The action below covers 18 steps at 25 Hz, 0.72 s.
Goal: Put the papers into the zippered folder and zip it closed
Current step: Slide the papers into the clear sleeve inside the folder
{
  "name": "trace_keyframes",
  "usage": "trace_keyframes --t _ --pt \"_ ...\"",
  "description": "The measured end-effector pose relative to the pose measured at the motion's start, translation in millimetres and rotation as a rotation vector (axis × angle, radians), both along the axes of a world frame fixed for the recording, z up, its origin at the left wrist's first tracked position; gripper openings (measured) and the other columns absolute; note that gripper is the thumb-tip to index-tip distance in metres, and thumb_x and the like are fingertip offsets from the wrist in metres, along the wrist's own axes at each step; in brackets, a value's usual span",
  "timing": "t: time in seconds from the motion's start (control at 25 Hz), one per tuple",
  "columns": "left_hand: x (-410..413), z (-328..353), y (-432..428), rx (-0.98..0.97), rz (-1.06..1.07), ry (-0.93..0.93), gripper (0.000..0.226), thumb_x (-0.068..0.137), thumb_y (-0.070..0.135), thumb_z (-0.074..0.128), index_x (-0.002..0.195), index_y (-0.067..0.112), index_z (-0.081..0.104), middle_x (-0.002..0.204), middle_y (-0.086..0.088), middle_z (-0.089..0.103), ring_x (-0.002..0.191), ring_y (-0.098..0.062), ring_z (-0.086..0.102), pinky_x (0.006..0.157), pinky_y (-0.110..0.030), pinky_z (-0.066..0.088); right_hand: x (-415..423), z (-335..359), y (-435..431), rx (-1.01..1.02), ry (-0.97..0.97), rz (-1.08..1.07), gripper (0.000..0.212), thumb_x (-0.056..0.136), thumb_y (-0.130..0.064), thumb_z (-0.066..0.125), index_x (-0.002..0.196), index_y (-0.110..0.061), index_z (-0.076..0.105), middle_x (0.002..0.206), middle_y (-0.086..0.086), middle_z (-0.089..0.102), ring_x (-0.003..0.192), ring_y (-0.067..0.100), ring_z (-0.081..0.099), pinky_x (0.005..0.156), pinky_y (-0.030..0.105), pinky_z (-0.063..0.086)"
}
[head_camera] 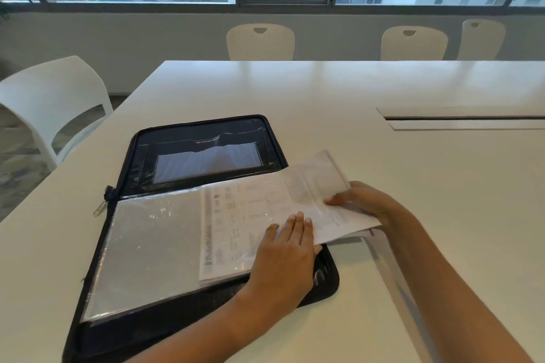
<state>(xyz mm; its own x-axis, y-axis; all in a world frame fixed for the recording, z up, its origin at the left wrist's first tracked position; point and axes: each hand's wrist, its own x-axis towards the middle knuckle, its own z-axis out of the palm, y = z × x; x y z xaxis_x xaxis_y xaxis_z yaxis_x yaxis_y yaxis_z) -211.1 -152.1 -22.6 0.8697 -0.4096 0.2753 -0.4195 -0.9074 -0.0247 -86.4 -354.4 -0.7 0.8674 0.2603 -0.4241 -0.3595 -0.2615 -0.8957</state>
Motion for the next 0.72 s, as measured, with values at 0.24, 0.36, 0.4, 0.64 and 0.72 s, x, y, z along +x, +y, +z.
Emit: trace_keyframes --t 0.24,0.36,0.4,0.64,0.72 --pt "-2 -3 2 -0.074 0.008 -0.006 0.046 0.099 0.033 0.043 0.135 0.008 0.052 0.137 -0.012 0.055 0.127 -0.026 0.052 0.099 -0.047 0.048 -14 -7 14 -0.113 -0.083 -0.267 0.025 0.088 -0.019 0.066 0.11 -0.01 0.061 0.095 0.011 0.073 0.071 0.023 0.074 0.053 0.027 0.056" --pt "-3 -6 0 -0.077 0.004 0.006 0.048 0.101 0.033 0.037 0.141 0.009 0.045 0.144 -0.012 0.047 0.133 -0.028 0.045 0.104 -0.049 0.043 -21 -11 2 -0.173 -0.192 -0.38 0.022 0.09 -0.012 0.062 0.112 -0.008 0.065 0.094 0.012 0.071 0.084 0.028 0.07 0.062 0.032 0.056" --pt "-3 -6 0 -0.074 0.003 0.005 0.048 0.1 0.033 0.038 0.141 0.009 0.044 0.145 -0.012 0.046 0.133 -0.028 0.045 0.105 -0.049 0.042 -23 -12 2 -0.204 -0.235 -0.39 0.021 0.09 -0.011 0.062 0.11 -0.008 0.067 0.093 0.012 0.071 0.087 0.029 0.069 0.067 0.035 0.056" --pt "-1 -4 -1 -0.105 0.004 -0.024 0.045 0.098 0.032 0.044 0.137 0.01 0.051 0.14 -0.011 0.052 0.128 -0.027 0.051 0.099 -0.046 0.048 -29 -7 29 -0.218 -0.366 -0.375 0.017 0.087 -0.008 0.065 0.101 -0.006 0.073 0.096 0.01 0.073 0.087 0.026 0.069 0.077 0.039 0.058" --pt "0 -3 -2 -0.124 0.011 -0.028 0.045 0.099 0.032 0.043 0.138 0.011 0.049 0.142 -0.011 0.05 0.129 -0.028 0.05 0.1 -0.047 0.048 -28 -6 42 -0.197 -0.342 -0.34 0.016 0.087 -0.007 0.065 0.1 -0.005 0.073 0.095 0.01 0.073 0.083 0.023 0.07 0.07 0.032 0.059"
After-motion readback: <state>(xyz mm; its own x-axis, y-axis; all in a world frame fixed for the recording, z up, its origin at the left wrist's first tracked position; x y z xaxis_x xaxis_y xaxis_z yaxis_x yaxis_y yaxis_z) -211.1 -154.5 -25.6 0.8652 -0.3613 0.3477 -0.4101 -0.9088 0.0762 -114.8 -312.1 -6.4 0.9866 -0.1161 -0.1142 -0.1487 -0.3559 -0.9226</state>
